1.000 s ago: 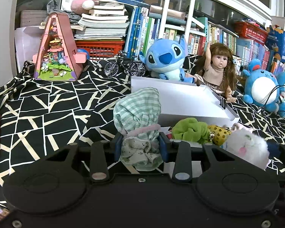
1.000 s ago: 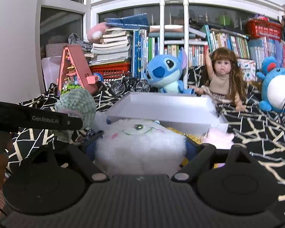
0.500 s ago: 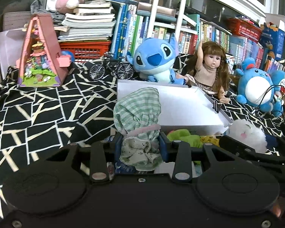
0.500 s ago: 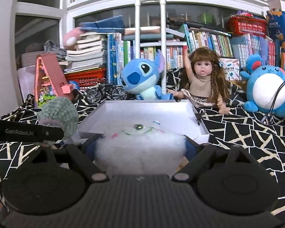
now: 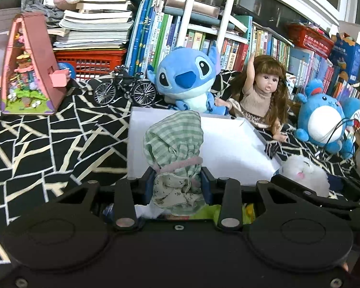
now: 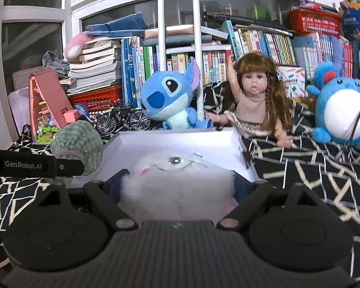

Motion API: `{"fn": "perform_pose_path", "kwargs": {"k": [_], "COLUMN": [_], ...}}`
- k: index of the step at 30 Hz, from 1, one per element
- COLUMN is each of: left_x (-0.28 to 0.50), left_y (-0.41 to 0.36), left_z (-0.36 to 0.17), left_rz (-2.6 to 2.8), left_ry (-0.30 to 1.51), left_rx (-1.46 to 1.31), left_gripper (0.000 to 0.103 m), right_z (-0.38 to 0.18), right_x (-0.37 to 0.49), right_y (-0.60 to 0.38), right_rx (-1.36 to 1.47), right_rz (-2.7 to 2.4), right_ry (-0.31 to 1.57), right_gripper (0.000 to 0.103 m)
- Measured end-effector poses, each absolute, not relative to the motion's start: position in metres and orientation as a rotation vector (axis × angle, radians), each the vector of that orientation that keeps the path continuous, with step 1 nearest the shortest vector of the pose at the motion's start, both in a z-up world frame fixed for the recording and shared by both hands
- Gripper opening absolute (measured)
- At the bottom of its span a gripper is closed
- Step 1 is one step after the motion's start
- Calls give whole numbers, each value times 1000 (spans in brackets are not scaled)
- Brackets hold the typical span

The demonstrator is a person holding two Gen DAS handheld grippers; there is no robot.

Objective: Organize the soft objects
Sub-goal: 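Carry the white fluffy ball with right tool while left tool carries the pouch over the box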

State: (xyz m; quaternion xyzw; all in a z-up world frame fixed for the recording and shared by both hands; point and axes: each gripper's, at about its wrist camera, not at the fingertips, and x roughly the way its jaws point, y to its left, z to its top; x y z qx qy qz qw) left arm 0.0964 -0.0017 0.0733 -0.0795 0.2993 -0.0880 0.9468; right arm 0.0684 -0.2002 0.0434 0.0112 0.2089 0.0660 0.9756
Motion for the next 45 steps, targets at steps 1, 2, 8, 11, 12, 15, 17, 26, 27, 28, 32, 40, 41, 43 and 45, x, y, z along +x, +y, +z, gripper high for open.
{"fn": "perform_pose_path", "kwargs": {"k": [1, 2, 8, 11, 12, 15, 17, 26, 27, 28, 32, 40, 41, 43, 45], "left_x": [102, 108, 145, 160, 166, 180, 186, 215, 217, 218, 221, 225, 225, 226, 226], "left_y": [-3, -4, -14, -20, -22, -28, -30, -29, -29, -29, -30, -31, -31, -31, -30], "left_z": [74, 75, 71, 68, 67, 61, 57, 31, 29, 26, 21, 14, 13, 12, 11], "left_rz": [-180, -178, -183, -180, -182, -183, -180, -139, -136, -134, -135, -135, -135, -135, -136], "left_ry": [611, 617, 658, 675, 681, 711, 723, 811, 813, 818, 831, 849, 850, 853, 856], "left_rx": [-163, -163, -166, -164, -163, -157, -151, -189, -187, -186, -188, -189, -189, -193, -198], "left_gripper": [37, 37, 37, 37, 37, 37, 37, 37, 37, 37, 37, 37, 37, 37, 37], "right_z": [46, 49, 57, 54, 51, 44, 41, 17, 15, 12, 4, -1, -2, -3, -5], "right_x": [73, 78, 108, 125, 131, 150, 160, 194, 196, 199, 205, 211, 211, 212, 212], "right_y": [-202, -204, -215, -218, -219, -219, -220, -222, -222, -222, -222, -217, -217, -217, -217], "right_rx": [21, 23, 40, 44, 40, 26, 28, 29, 31, 33, 43, 29, 27, 28, 31], "right_rz": [133, 134, 137, 145, 143, 129, 126, 89, 89, 88, 90, 90, 89, 89, 90], "right_ry": [420, 421, 442, 469, 483, 529, 554, 657, 666, 674, 706, 730, 732, 737, 741], "right_gripper": [87, 87, 87, 87, 87, 87, 87, 87, 87, 87, 87, 87, 87, 87, 87]}}
